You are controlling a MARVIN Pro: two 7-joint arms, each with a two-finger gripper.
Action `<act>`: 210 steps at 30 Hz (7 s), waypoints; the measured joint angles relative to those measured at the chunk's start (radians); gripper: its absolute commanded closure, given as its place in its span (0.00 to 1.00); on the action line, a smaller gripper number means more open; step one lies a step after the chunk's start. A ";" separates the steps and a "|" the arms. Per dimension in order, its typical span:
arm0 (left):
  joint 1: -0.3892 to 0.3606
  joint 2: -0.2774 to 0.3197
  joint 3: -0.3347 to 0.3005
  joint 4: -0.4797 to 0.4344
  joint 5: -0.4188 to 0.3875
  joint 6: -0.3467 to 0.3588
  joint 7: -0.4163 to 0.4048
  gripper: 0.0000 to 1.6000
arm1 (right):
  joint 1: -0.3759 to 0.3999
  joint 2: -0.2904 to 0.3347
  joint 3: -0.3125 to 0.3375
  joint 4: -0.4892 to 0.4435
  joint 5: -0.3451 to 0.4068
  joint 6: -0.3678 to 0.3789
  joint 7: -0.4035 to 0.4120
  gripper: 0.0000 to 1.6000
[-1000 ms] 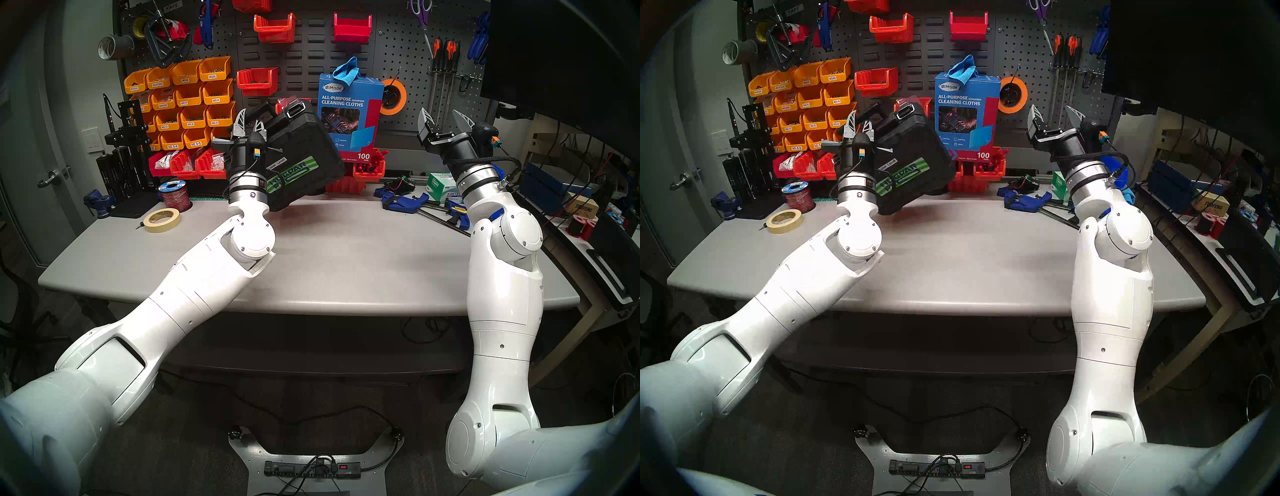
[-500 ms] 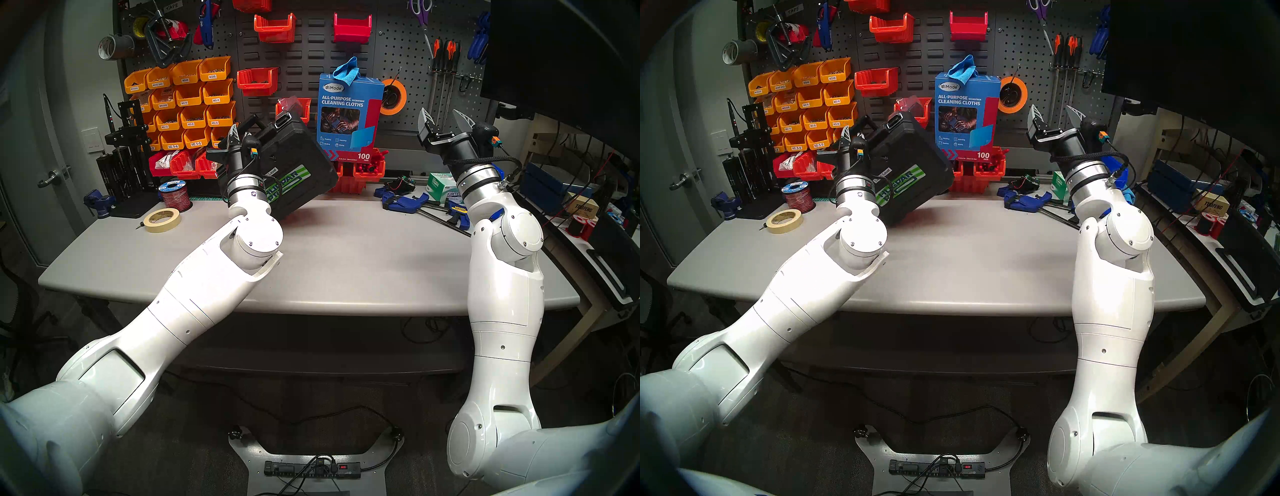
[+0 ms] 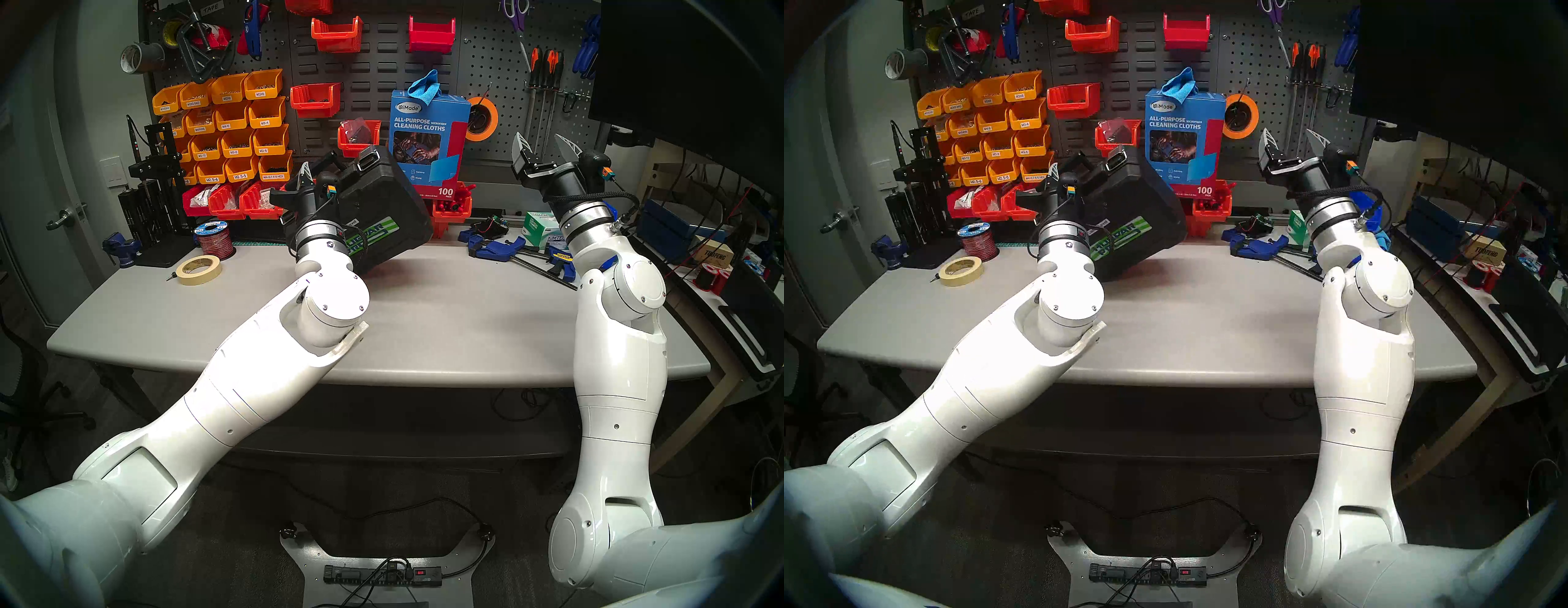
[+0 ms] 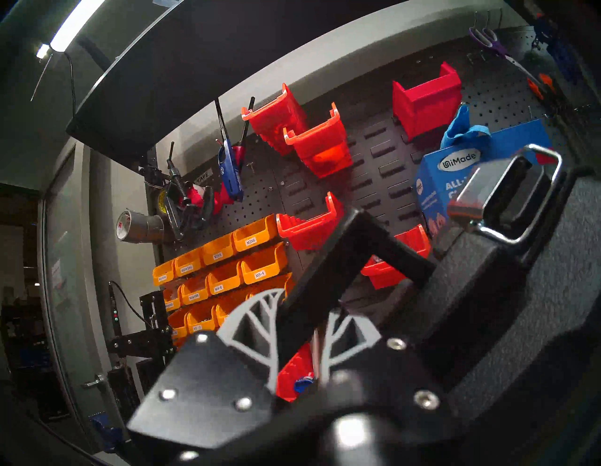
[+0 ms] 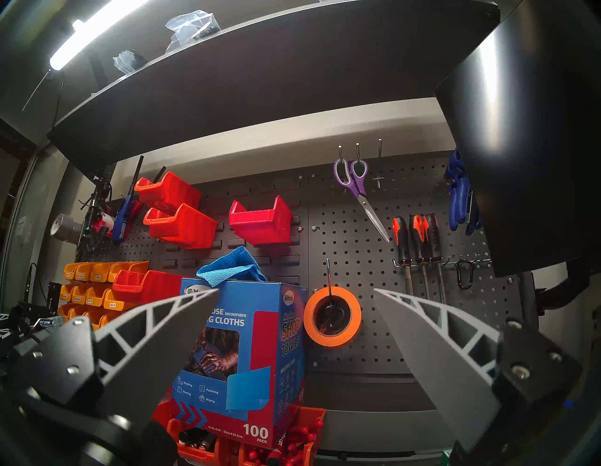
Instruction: Open the tool box
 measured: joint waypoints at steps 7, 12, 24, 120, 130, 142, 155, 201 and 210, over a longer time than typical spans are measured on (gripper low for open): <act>0.094 0.017 0.046 -0.097 -0.048 0.116 0.010 1.00 | -0.001 0.002 -0.002 0.000 0.000 0.000 -0.002 0.00; 0.162 0.054 0.060 -0.161 -0.073 0.213 0.026 1.00 | -0.002 0.003 -0.002 -0.001 0.000 -0.001 -0.004 0.00; 0.281 0.134 0.019 -0.320 -0.158 0.437 0.071 1.00 | -0.005 0.006 -0.005 -0.006 0.001 -0.001 -0.008 0.00; 0.195 0.377 -0.296 0.078 0.251 -0.008 -0.407 1.00 | -0.016 0.029 -0.024 -0.013 0.019 -0.001 -0.036 0.00; 0.157 0.457 -0.257 0.125 0.345 -0.186 -0.465 1.00 | -0.016 0.032 -0.026 -0.012 0.020 -0.001 -0.039 0.00; 0.104 0.513 -0.232 0.150 0.434 -0.399 -0.514 1.00 | -0.016 0.035 -0.029 -0.010 0.022 -0.001 -0.043 0.00; 0.049 0.558 -0.175 0.215 0.556 -0.652 -0.559 1.00 | -0.016 0.038 -0.031 -0.010 0.025 -0.002 -0.046 0.00; -0.083 0.596 -0.055 0.496 0.329 -1.301 -0.420 0.00 | -0.019 0.050 -0.037 -0.013 0.037 -0.003 -0.054 0.00; -0.057 0.573 -0.016 0.397 0.080 -1.184 -0.448 0.00 | -0.019 0.052 -0.039 -0.013 0.039 -0.003 -0.056 0.00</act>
